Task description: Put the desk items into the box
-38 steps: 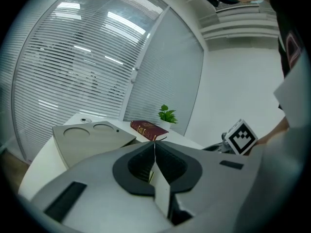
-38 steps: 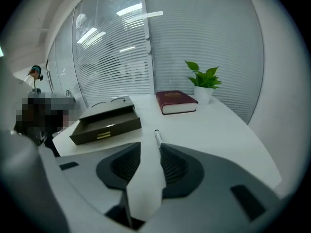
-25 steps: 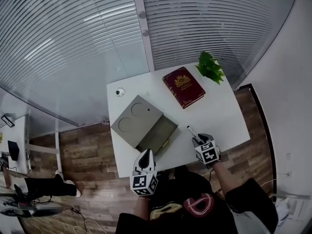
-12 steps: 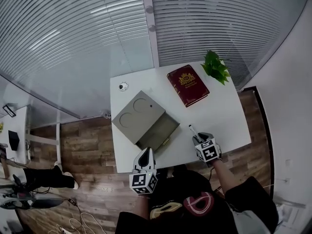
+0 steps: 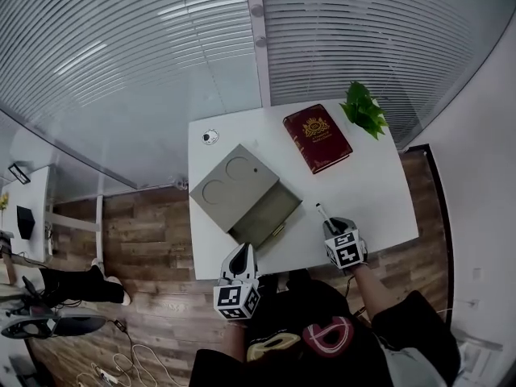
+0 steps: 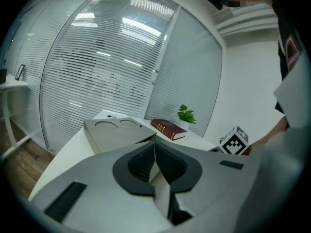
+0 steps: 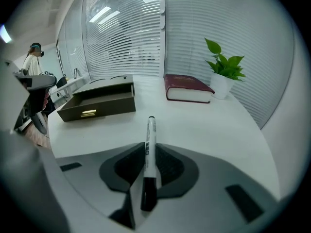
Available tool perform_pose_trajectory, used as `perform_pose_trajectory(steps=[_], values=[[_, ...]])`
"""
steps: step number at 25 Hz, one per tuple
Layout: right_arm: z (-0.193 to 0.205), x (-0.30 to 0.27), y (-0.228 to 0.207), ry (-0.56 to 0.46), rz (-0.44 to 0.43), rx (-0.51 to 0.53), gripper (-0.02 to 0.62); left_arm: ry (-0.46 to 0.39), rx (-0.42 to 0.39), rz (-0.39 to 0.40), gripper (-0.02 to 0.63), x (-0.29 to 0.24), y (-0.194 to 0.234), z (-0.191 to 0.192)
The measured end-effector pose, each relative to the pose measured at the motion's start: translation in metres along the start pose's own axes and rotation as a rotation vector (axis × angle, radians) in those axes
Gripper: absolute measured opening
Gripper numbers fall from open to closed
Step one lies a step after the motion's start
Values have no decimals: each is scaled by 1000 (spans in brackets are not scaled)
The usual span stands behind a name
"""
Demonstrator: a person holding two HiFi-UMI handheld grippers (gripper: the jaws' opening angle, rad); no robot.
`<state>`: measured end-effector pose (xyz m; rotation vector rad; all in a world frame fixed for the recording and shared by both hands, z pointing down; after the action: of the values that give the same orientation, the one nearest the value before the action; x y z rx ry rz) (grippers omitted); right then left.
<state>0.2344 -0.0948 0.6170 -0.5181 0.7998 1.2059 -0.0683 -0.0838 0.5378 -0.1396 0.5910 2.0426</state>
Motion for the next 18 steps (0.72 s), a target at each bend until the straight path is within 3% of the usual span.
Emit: perform_pose_trajectory(steps=[11, 18], values=[[-4, 1, 2, 6, 4, -44, 74, -8, 9, -9, 18, 8, 9, 0], [-26, 2, 12, -47, -33, 3, 74, -29, 16, -28, 18, 13, 17, -3]])
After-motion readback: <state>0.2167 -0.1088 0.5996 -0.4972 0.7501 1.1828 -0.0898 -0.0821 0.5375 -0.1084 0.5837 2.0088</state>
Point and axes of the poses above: the fingertips, and each gripper's own axes: x backward along the fingers, y to its left, z out of its underside, the point moved 8 cm from there along x, backward along the fingers, and after that the axes turned 3 degrees about x, right-handed, at the moved point
